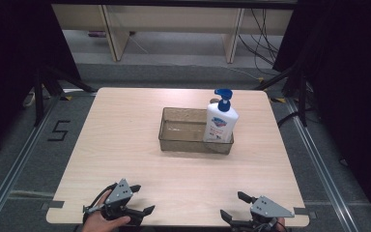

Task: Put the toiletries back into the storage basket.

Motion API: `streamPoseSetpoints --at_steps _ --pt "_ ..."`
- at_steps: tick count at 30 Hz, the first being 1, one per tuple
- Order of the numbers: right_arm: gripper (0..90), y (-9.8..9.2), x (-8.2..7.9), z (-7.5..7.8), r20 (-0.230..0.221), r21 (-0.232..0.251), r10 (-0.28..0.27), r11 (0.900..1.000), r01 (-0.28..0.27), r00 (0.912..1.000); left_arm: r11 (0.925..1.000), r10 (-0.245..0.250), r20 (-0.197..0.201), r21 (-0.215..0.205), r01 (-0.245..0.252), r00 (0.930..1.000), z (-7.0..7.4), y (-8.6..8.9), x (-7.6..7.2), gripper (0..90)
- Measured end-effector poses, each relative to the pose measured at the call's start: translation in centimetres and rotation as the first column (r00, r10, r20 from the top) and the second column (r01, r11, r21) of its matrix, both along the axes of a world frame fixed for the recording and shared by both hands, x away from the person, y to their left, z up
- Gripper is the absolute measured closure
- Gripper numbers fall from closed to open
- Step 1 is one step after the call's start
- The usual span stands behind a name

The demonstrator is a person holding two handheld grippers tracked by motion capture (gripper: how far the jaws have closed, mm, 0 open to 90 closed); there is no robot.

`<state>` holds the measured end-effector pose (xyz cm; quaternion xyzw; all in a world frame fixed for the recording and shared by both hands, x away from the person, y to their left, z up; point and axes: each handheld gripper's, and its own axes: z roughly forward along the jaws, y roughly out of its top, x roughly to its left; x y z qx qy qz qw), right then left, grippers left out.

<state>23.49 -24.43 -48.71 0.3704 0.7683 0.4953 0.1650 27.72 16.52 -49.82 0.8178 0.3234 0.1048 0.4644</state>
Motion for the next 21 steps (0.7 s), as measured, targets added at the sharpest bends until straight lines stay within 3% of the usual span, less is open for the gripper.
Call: streamPoseSetpoints --at_steps 2,3,4,5,6,8,10,11,14,16,18,21 --pt "15.7 -0.1 -0.2 -0.1 0.000 0.003 0.000 1.000 0.000 1.0000 1.0000 -0.002 -0.003 -0.001 0.002 1.0000 0.0 0.0 0.0 14.9" --pt "15.7 0.0 -0.6 -0.1 -0.033 0.008 -0.005 1.000 0.005 0.9994 1.0000 -0.005 -0.002 -0.001 0.005 1.0000 0.0 -0.1 0.0 14.9" --pt "15.7 -0.1 -0.5 -0.2 -0.006 0.003 0.013 1.000 -0.013 0.9999 1.0000 -0.004 -0.004 -0.001 0.004 1.0000 0.0 -0.1 0.0 14.9" --pt "15.7 0.0 -0.9 -0.1 -0.048 0.004 -0.005 1.000 0.006 0.9988 1.0000 -0.002 -0.006 -0.005 0.002 1.0000 0.0 -0.1 0.0 14.9" --pt "15.6 -0.2 -0.7 -0.1 0.001 -0.010 0.019 1.000 -0.019 0.9998 1.0000 -0.003 -0.008 -0.004 0.003 1.0000 0.0 -0.1 -0.1 14.9" --pt "15.6 -0.3 -0.8 -0.2 0.014 -0.013 0.016 1.000 -0.016 0.9998 1.0000 -0.010 -0.004 -0.001 0.010 0.9999 0.0 -0.1 0.0 14.9" --pt "15.5 -0.3 -1.0 -0.3 -0.014 -0.006 0.003 1.000 -0.004 0.9999 0.9999 -0.009 -0.009 -0.012 0.008 0.9999 0.0 -0.2 -0.1 14.9" --pt "15.5 -0.3 -1.0 -0.3 -0.015 -0.015 0.008 1.000 -0.008 0.9999 0.9992 -0.024 -0.004 0.030 0.024 0.9997 0.1 0.1 0.1 14.9" --pt "15.4 -0.5 -1.0 -0.3 -0.006 -0.019 0.018 1.000 -0.018 0.9998 0.9999 -0.014 -0.010 0.003 0.014 0.9999 0.0 -0.2 -0.1 14.9" --pt "15.5 -0.5 -1.0 -0.3 0.007 -0.019 0.020 1.000 -0.020 0.9998 0.9997 -0.017 -0.006 0.018 0.017 0.9998 0.1 0.0 0.0 14.9" --pt "15.4 -0.6 -1.2 -0.3 -0.011 -0.018 0.016 1.000 -0.016 0.9998 1.0000 -0.006 -0.005 -0.007 0.006 1.0000 0.0 -0.2 0.0 14.9" --pt "15.4 -0.5 -1.4 -0.4 -0.040 -0.002 0.005 1.000 -0.005 0.9992 0.9999 -0.013 -0.012 -0.004 0.013 0.9998 -0.1 -0.2 0.0 14.9"
